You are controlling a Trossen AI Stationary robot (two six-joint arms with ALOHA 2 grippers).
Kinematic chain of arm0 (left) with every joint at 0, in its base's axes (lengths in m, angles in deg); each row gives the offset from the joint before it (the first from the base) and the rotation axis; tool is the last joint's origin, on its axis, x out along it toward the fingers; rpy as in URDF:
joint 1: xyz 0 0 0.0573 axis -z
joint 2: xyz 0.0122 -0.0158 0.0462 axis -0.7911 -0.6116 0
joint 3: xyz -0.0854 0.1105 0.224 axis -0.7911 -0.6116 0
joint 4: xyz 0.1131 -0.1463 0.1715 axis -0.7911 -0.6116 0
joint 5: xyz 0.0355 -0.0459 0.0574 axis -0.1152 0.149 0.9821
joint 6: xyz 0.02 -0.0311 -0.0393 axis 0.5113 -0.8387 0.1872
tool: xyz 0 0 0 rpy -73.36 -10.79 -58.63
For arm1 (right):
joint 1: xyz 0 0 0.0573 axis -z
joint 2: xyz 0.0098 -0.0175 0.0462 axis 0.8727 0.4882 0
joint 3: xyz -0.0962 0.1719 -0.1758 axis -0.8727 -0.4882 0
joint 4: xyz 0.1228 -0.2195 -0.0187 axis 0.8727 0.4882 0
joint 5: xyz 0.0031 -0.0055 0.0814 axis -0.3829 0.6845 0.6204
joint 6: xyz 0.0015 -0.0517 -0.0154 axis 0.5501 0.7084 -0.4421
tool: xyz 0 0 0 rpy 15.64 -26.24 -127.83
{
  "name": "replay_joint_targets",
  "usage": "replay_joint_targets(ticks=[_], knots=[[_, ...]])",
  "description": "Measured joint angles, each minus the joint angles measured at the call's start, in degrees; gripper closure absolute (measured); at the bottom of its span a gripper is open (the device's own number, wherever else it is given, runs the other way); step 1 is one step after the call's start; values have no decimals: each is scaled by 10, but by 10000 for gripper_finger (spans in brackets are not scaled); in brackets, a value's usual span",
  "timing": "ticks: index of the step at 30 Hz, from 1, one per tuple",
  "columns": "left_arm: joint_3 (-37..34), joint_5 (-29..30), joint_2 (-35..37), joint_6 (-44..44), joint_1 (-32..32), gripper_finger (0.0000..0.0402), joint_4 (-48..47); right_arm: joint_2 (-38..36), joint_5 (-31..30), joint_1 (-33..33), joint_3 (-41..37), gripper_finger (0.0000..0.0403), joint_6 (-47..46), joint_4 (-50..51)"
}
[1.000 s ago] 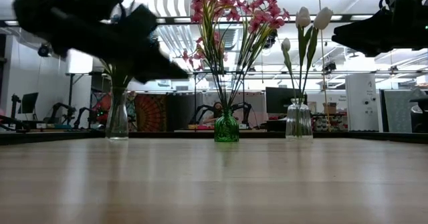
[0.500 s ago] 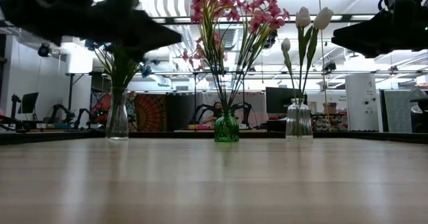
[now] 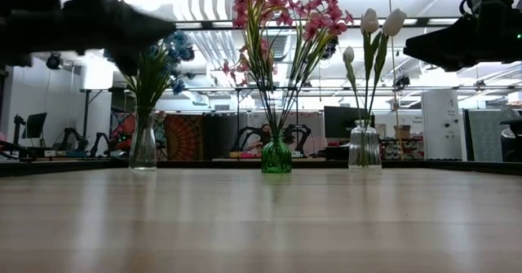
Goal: Sort flowers into vase by color
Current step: Return to Home Position
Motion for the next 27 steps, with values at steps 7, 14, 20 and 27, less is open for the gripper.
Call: replay_joint_targets(ticks=[7, 14, 20, 27], knots=[[-50, -31, 260, 50, 9, 402, -280, 0, 0, 0, 0, 149, 0, 1], [-47, -93, 502, 107, 9, 402, -516, 0, -1, 0, 0, 149, 0, 5], [-50, -165, 501, 193, 27, 402, -550, 5, 15, 0, 0, 149, 0, 16], [-50, -167, 501, 156, 21, 402, -550, 11, 15, 0, 0, 149, 0, 18]])
